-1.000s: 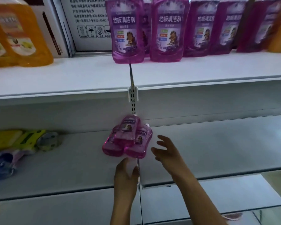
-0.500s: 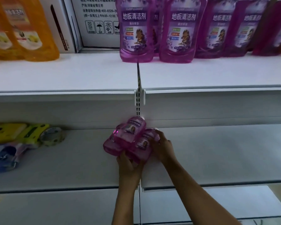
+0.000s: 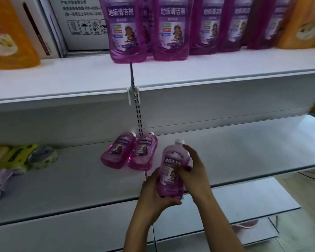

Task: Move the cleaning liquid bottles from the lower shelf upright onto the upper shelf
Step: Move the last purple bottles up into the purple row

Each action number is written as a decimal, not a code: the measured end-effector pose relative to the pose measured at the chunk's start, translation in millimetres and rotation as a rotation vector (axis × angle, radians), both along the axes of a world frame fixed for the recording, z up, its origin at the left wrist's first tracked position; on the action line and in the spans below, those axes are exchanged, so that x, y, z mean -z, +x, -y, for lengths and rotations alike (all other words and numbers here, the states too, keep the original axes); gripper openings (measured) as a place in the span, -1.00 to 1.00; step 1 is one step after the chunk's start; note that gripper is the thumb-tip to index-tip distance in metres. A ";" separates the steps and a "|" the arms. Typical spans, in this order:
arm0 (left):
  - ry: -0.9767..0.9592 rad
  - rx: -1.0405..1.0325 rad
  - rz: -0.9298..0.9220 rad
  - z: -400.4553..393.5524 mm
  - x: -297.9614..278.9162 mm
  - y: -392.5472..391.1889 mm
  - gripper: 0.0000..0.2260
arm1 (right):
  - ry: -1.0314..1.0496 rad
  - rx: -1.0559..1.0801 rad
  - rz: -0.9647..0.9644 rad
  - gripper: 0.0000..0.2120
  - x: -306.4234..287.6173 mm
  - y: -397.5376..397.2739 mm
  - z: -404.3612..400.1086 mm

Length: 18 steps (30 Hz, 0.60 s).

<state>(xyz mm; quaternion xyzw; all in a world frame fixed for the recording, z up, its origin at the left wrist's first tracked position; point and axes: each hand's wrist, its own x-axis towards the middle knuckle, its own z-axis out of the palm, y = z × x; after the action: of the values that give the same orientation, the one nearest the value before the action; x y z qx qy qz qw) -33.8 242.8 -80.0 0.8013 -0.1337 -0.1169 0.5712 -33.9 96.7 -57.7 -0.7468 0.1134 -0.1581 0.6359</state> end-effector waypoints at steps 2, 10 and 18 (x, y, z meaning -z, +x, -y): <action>-0.094 -0.020 -0.006 -3.5 -4.6 -5.9 -0.15 | 0.051 -0.036 0.040 -0.50 -11.0 -5.7 0.5; -0.361 0.001 0.038 -35.4 -40.3 -27.0 -0.27 | 0.175 -0.175 0.184 -0.49 -58.6 -26.1 -21.6; -0.428 -0.099 0.166 -71.0 -50.7 -52.1 -0.30 | 0.233 -0.402 0.201 -0.42 -74.3 -40.6 -52.5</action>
<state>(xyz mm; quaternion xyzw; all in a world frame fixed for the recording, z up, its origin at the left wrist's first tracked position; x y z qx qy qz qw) -85.8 313.8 -29.3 0.6746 -0.1624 0.0088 0.7201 -74.5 149.1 16.6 -0.6566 -0.0837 -0.0879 0.7444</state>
